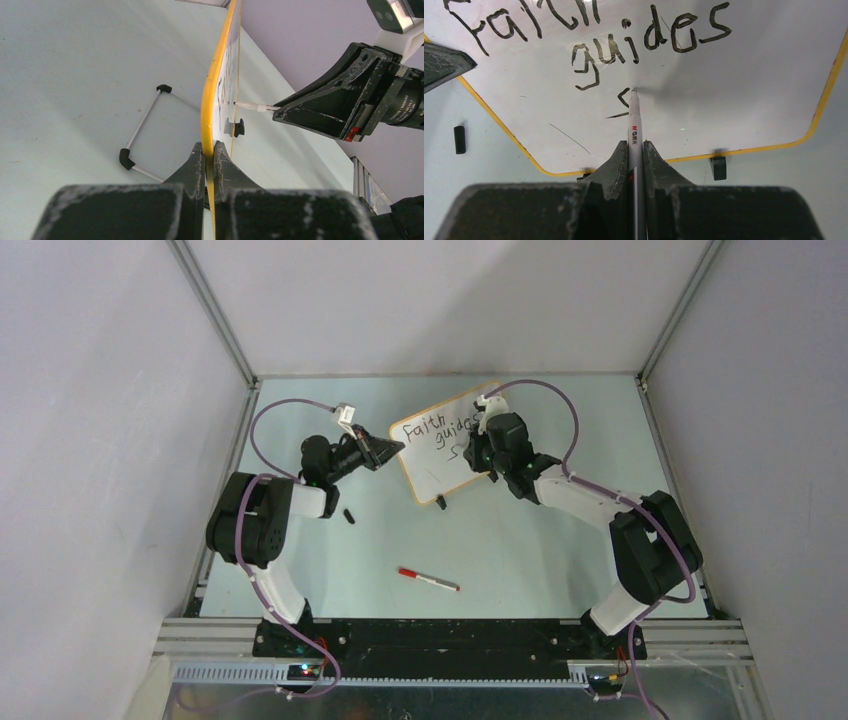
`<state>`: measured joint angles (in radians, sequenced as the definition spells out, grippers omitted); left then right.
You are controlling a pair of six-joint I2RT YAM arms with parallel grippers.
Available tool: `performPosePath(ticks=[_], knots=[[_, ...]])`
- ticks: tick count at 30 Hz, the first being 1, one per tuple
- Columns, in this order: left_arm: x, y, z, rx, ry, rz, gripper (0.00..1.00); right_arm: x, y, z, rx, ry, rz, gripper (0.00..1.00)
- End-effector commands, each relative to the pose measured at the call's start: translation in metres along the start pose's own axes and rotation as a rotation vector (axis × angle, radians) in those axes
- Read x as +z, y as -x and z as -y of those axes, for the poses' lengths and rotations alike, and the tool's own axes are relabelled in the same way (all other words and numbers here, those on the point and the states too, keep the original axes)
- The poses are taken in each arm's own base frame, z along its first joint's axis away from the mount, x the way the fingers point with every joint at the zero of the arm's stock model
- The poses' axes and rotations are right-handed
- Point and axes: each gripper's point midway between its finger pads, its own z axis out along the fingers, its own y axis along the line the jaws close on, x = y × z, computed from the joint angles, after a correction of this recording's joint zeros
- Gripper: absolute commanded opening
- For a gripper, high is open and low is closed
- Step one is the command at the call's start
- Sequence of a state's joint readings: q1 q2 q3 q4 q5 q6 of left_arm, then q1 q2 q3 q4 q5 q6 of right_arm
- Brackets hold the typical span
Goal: Write a sentence on the whiteboard
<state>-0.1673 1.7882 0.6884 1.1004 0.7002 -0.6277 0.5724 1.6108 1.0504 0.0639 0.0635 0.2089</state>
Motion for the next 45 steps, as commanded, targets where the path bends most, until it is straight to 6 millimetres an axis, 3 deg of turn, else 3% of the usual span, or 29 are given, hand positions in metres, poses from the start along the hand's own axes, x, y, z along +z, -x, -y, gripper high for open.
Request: performPosePath(ticks=[1,24,36,45], knots=[[-0.001,0.004,-0.009,0.091,0.039,0.007,0.0,0.003,0.02,-0.001,-0.002,-0.005,0.042,0.0],[-0.001,0.005,-0.009,0.092,0.039,0.008,0.0,0.006,0.022,0.013,0.006,-0.09,0.047,0.0],[-0.002,0.004,-0.01,0.091,0.04,0.007,0.0,-0.014,0.036,0.007,0.015,-0.061,0.127,0.0],[-0.001,0.005,-0.009,0.092,0.038,0.008,0.0,-0.009,0.038,0.001,0.011,-0.029,0.135,0.0]])
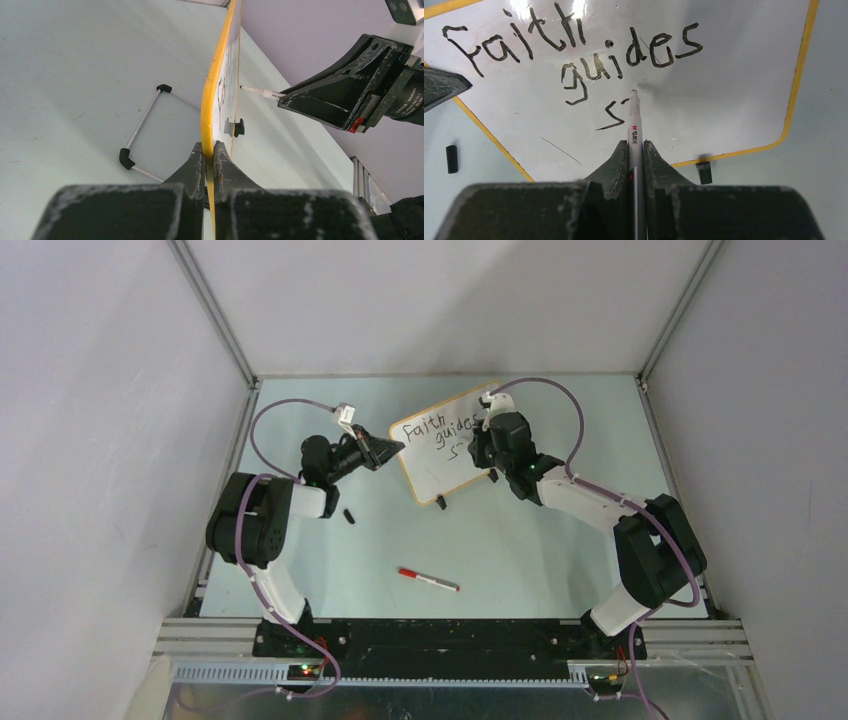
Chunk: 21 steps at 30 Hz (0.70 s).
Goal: Write a sentence on the whiteboard
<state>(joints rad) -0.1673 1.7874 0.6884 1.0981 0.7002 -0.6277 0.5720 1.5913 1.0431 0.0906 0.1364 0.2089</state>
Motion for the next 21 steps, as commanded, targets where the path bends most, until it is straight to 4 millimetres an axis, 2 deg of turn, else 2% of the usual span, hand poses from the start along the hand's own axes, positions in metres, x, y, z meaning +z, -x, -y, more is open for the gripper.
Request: performPosePath(ticks=[1,21], knots=[[-0.0014,0.0051,-0.0088,0.094,0.038,0.01,0.0,-0.0048,0.0261,-0.0094,0.008,0.034,0.081,0.0],[-0.0015,0.0045,-0.0089,0.093,0.038,0.009,0.0,0.0042,0.0279,-0.0125,-0.002,0.038,0.06,0.0]])
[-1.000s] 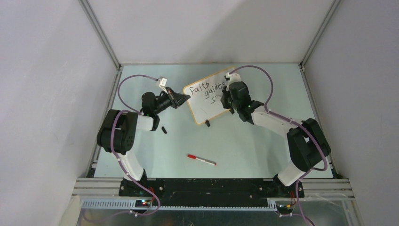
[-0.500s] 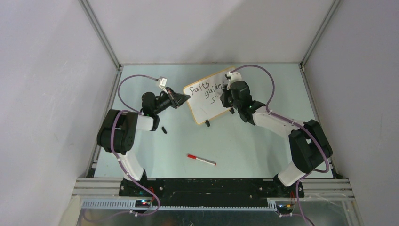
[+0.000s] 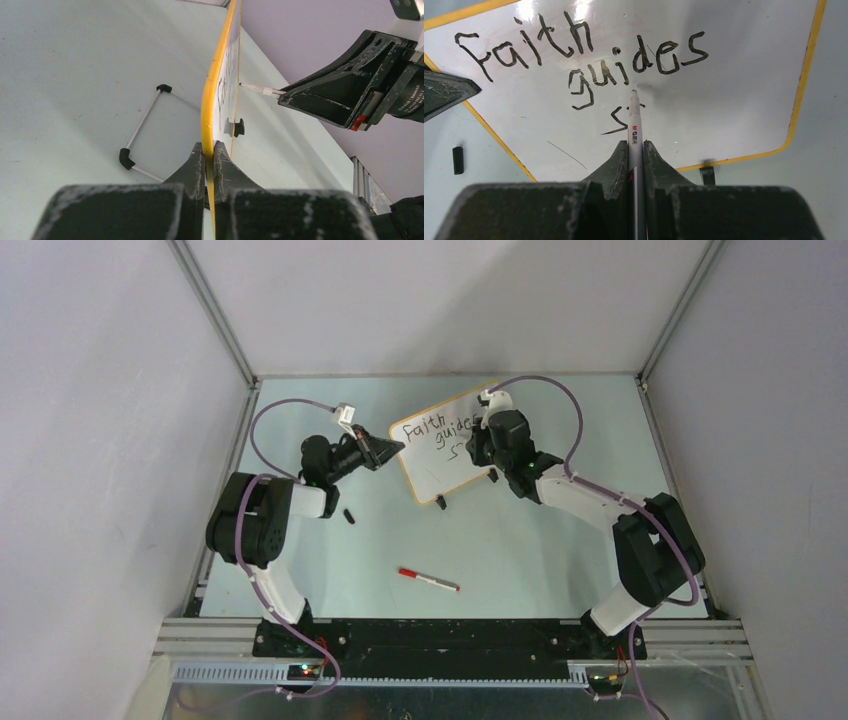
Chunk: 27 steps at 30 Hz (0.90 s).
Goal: Write a sentence on the whiteboard
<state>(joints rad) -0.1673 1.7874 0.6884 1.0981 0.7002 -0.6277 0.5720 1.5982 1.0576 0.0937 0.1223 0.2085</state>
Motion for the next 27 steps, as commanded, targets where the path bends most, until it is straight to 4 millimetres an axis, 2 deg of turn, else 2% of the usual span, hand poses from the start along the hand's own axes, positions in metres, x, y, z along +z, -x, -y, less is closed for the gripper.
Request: performPosePath(ticks=[1,27], knots=[[-0.002,0.004,-0.009,0.092,0.039,0.007,0.0,0.003,0.023,-0.008,-0.003,0.022,0.052,0.0],[-0.001,0.005,-0.009,0.094,0.038,0.009,0.0,0.012,0.01,-0.005,-0.005,0.006,0.005,0.0]])
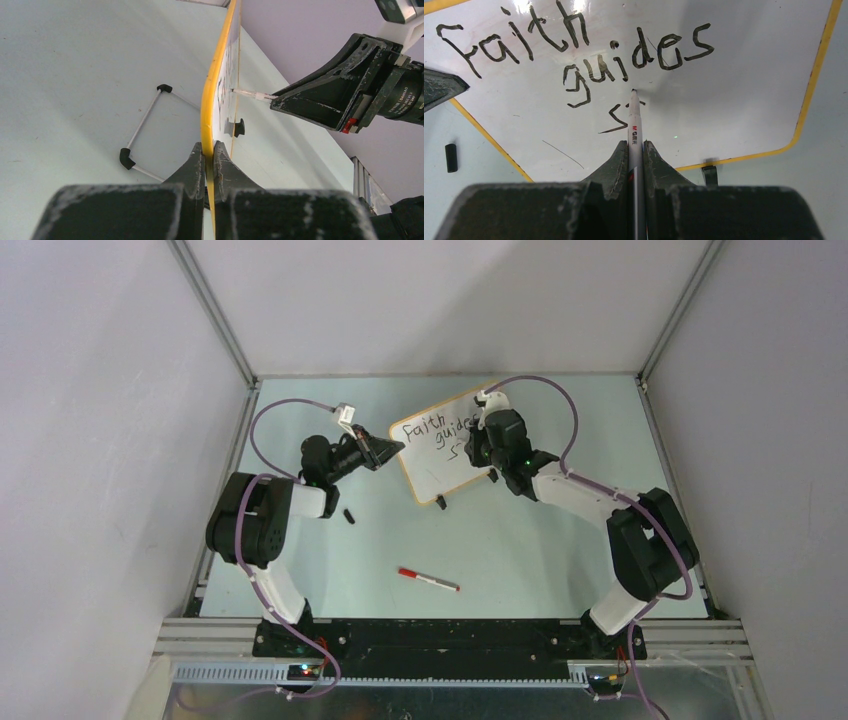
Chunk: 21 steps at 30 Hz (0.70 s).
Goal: Write a sentence on the whiteboard
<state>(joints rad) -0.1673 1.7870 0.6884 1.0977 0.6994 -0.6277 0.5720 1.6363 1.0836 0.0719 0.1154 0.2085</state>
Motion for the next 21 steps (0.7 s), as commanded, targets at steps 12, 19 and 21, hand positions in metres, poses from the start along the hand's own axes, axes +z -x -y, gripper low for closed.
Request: performPosePath(ticks=[12,19,21], knots=[[-0.002,0.004,-0.009,0.094,0.04,0.007,0.0,0.001,-0.001,-0.003,-0.016,-0.028,-0.025,0.0],[-0.002,0.004,-0.009,0.095,0.04,0.008,0.0,-0.001,-0.013,-0.001,-0.017,-0.033,-0.051,0.0],[-0.002,0.004,-0.009,0.094,0.039,0.008,0.0,-0.002,-0.014,0.0,-0.018,-0.037,-0.052,0.0]])
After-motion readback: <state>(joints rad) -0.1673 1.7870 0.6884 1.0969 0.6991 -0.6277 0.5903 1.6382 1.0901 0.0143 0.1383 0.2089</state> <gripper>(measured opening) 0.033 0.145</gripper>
